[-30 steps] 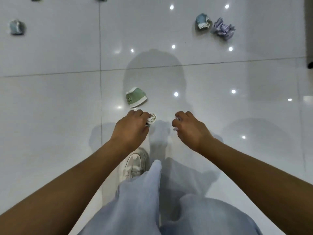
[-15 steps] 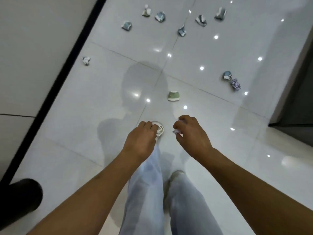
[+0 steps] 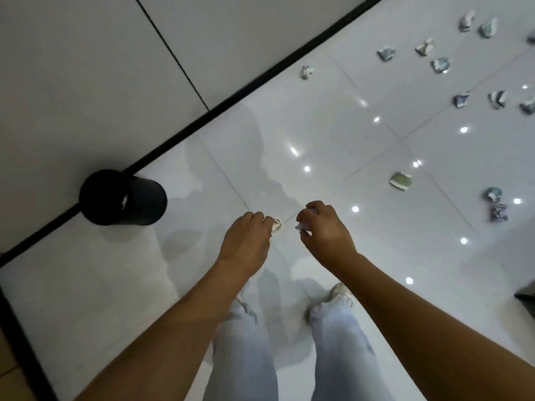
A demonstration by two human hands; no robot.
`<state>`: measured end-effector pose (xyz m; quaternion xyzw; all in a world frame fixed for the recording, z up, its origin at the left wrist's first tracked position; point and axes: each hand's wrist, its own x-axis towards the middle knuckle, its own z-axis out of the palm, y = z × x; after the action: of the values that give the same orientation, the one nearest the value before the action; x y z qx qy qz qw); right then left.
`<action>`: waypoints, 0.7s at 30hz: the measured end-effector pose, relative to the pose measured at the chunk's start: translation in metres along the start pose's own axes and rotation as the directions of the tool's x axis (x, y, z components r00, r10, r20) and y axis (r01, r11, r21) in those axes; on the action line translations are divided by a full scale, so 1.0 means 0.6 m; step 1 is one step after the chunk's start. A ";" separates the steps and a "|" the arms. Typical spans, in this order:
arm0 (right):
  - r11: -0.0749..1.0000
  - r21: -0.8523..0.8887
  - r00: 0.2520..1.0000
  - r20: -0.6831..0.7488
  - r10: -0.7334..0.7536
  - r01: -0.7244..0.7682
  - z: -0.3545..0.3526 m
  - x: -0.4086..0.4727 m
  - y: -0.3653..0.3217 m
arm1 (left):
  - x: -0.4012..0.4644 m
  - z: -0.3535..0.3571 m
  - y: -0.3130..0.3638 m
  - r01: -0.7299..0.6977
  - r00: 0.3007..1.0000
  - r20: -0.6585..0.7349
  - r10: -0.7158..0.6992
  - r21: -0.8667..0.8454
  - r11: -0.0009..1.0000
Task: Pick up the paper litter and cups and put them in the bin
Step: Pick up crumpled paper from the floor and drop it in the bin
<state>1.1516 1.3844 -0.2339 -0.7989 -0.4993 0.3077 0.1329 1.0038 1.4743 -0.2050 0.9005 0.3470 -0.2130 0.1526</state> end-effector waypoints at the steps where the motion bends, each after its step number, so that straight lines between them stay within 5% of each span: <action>1: 1.000 -0.009 1.000 0.012 -0.021 0.021 0.023 0.014 -0.040 | -0.017 0.001 -0.046 0.015 1.000 0.018 -0.015 0.002 1.000; 12: 0.976 -0.027 0.953 0.221 -0.205 0.216 0.241 0.167 -0.462 | -0.181 0.025 -0.494 0.220 0.975 0.025 -0.220 -0.019 0.975; 21: 0.925 -0.065 0.878 0.346 -0.331 0.374 0.325 0.301 -0.637 | -0.161 0.032 -0.701 0.487 0.869 0.025 -0.494 -0.218 0.846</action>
<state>0.8126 1.7028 -0.2514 -0.6388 -0.6706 0.3739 0.0495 0.6437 1.7118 -0.2274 0.7631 0.5890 -0.1913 0.1850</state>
